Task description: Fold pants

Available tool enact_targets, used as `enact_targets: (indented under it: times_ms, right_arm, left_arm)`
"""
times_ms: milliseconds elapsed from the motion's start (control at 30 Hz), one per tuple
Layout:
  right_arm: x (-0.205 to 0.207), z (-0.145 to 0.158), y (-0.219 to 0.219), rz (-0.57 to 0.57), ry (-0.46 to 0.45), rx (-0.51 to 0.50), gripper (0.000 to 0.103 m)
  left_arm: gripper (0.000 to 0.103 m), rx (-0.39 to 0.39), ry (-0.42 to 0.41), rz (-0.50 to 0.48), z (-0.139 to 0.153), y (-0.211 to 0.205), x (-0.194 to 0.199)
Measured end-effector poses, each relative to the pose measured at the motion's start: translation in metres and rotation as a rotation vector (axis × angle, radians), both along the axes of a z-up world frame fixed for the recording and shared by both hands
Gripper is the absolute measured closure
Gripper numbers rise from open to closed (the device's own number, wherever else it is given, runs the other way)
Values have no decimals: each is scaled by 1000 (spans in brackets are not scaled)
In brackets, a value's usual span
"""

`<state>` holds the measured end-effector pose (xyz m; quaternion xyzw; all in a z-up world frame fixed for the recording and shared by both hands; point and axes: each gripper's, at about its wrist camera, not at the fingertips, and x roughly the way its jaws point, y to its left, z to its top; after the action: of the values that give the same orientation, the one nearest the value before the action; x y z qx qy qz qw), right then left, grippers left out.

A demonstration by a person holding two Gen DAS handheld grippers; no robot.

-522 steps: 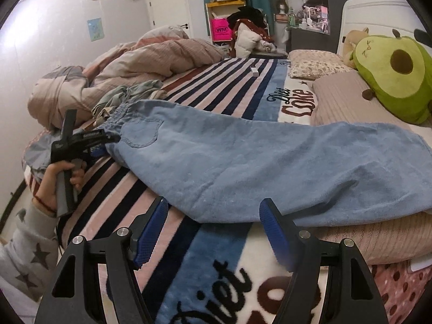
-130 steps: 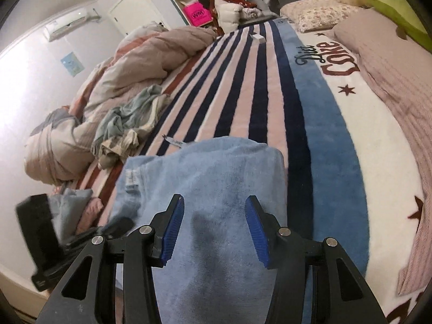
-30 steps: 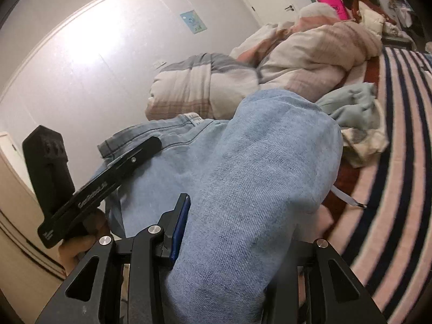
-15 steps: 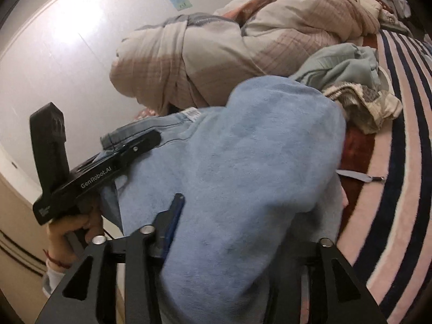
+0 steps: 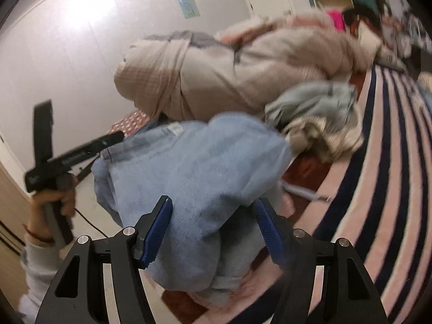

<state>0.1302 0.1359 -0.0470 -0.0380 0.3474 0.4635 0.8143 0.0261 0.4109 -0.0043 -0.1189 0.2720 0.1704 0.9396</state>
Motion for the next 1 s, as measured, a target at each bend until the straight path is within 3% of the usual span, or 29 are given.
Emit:
enact_targets:
  times_ms: [133,300,467,633,1000]
  right_arm:
    - [1,11,-1,28,21,67,43]
    - [-2,3,8,95,58,81,44]
    - [6,-24,19,92,103,-29,45]
    - [20,-49,21,67,164,-52,47]
    - [29,-60,11,29,219,-51,46]
  left_arm:
    - [39,-16,-60,-99,22,-22,-1]
    - [39,-62,9,-214,7,-40,18]
    - [39,-76,131,-207,-38,-37,40]
    - [39,-36,189,-207,-66,-41,51]
    - [39,4,200,-193,-69,-53,53]
